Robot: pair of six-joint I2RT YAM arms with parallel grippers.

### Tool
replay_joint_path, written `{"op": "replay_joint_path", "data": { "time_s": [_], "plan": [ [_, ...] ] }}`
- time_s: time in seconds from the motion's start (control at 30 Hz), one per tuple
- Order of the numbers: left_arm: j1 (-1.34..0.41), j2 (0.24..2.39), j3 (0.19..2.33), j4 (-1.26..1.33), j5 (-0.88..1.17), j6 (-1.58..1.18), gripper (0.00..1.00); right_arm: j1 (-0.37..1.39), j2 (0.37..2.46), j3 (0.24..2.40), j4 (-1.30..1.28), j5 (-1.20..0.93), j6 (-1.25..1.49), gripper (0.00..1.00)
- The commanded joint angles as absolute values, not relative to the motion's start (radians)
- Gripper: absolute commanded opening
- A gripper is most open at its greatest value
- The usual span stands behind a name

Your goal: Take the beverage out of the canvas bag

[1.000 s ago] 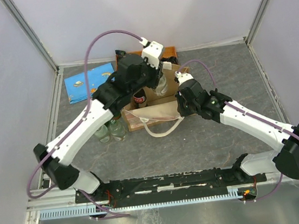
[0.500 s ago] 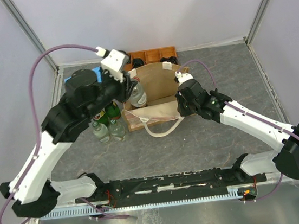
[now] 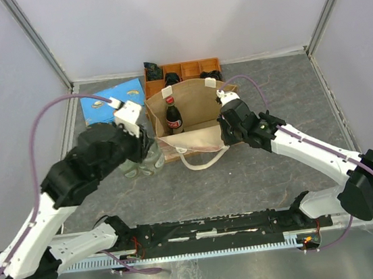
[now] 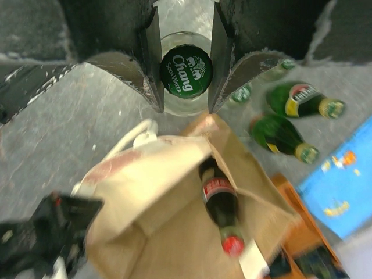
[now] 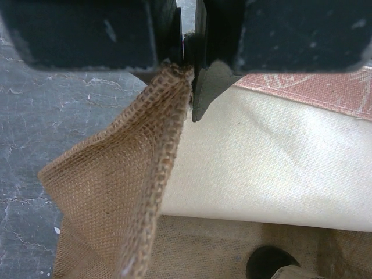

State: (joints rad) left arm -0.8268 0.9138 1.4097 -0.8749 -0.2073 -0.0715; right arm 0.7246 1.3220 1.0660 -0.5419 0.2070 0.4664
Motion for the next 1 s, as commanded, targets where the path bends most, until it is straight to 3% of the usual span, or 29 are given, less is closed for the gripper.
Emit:
{"op": "replay_joint_path", "data": {
  "time_s": [0.0, 0.57, 0.97],
  "plan": [
    [-0.828, 0.844, 1.231, -0.67, -0.184, -0.202, 0.03, 0.73, 1.335, 1.108, -0.528, 0.215, 0.454, 0.13],
    [-0.828, 0.735, 0.813, -0.43, -0.292, -0.266, 0.03, 0.729, 1.32, 1.103, -0.525, 0.229, 0.458, 0.13],
    [-0.828, 0.69, 0.681, -0.284, -0.325, -0.265, 0.03, 0.729, 1.324, 1.103, -0.523, 0.221, 0.459, 0.13]
  ]
}}
